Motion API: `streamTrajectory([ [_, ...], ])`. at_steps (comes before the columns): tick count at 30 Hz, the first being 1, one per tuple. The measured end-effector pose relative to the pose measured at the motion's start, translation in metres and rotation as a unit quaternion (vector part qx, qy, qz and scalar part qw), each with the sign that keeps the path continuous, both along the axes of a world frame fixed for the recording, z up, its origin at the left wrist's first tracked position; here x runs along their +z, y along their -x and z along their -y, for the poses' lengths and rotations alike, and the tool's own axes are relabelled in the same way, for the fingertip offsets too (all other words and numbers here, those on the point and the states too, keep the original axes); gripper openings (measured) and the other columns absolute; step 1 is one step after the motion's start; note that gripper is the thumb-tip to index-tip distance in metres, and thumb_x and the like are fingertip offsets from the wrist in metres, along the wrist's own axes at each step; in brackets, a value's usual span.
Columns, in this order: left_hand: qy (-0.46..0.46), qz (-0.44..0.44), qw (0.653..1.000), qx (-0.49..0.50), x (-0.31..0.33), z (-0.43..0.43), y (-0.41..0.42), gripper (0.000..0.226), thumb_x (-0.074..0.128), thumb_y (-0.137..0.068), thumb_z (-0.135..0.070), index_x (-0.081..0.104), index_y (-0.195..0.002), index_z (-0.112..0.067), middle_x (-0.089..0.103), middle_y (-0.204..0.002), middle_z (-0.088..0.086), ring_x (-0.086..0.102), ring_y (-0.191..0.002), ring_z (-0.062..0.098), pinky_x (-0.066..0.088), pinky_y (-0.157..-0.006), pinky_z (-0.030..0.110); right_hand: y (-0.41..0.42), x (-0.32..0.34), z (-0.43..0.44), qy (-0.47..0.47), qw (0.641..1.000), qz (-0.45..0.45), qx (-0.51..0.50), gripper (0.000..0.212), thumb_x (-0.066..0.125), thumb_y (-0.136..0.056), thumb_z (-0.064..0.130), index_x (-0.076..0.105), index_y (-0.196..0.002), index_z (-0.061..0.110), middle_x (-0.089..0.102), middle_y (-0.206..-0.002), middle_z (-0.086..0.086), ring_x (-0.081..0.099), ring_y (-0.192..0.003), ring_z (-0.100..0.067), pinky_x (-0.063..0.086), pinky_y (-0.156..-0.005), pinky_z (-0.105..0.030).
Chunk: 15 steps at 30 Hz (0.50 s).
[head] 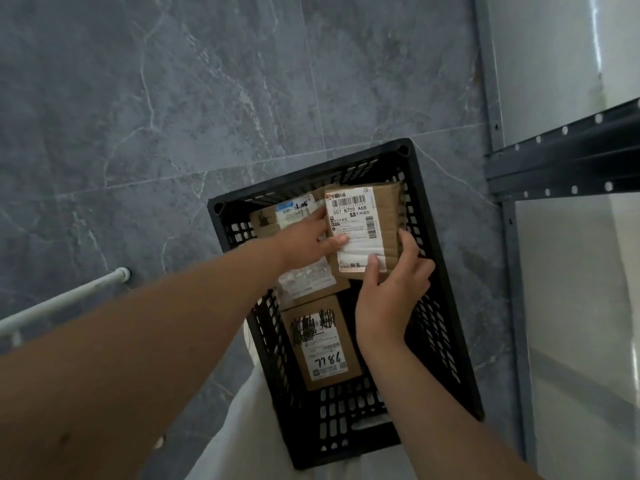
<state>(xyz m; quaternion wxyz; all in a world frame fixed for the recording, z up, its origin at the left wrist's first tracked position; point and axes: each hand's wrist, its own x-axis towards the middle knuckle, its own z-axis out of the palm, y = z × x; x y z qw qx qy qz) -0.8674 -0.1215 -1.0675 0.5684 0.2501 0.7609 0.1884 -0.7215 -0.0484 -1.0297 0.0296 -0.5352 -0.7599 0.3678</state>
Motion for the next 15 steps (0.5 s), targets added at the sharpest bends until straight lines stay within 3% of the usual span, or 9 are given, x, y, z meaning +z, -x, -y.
streamTrajectory([
  [4,0.067,-0.091,0.958,-0.265,-0.006,-0.009,0.033,0.08,0.019,-0.085,-0.081,0.021,-0.152,-0.039,0.022,-0.161,-0.004,0.031,-0.144,0.025,0.029,-0.115,0.052,-0.005,-0.004,0.003,-0.026,0.999,-0.008,0.016,0.057,0.059,-0.095,0.02,0.034,-0.144,0.036,0.021,-0.11,0.015,0.026,-0.101,-0.006,0.032,-0.068,-0.005],
  [8,0.039,-0.171,0.921,-0.349,-0.008,-0.016,0.047,0.091,0.02,-0.076,-0.089,0.026,-0.15,-0.037,0.037,-0.154,-0.001,0.042,-0.137,0.026,0.038,-0.11,0.046,-0.013,-0.008,0.003,-0.029,0.999,-0.025,0.03,0.056,0.058,-0.096,0.018,0.035,-0.144,0.036,0.023,-0.109,0.015,0.029,-0.105,-0.009,0.034,-0.075,-0.006],
  [11,0.034,-0.212,0.912,-0.349,-0.01,-0.012,0.033,0.085,0.018,-0.079,-0.085,0.033,-0.147,-0.036,0.048,-0.146,-0.001,0.048,-0.131,0.026,0.045,-0.102,0.048,-0.015,-0.011,0.002,-0.014,0.999,-0.025,0.029,0.054,0.056,-0.097,0.017,0.035,-0.145,0.033,0.028,-0.113,0.008,0.036,-0.108,-0.012,0.038,-0.078,-0.008],
  [13,0.058,-0.185,0.943,-0.272,-0.016,-0.012,0.019,0.071,0.034,-0.085,-0.077,0.04,-0.144,-0.037,0.051,-0.142,-0.005,0.053,-0.125,0.022,0.05,-0.095,0.045,-0.012,-0.013,0.0,-0.004,1.0,-0.012,0.025,0.055,0.054,-0.098,0.016,0.034,-0.147,0.03,0.03,-0.115,0.004,0.039,-0.11,-0.014,0.041,-0.083,-0.015],
  [15,0.043,-0.139,0.98,-0.133,-0.021,-0.011,0.005,0.06,0.053,-0.087,-0.065,0.047,-0.138,-0.035,0.054,-0.137,-0.008,0.056,-0.119,0.019,0.051,-0.094,0.04,-0.006,-0.019,-0.004,-0.005,1.0,0.008,0.022,0.057,0.052,-0.099,0.016,0.03,-0.15,0.029,0.032,-0.119,0.001,0.04,-0.112,-0.015,0.04,-0.087,-0.019],
])
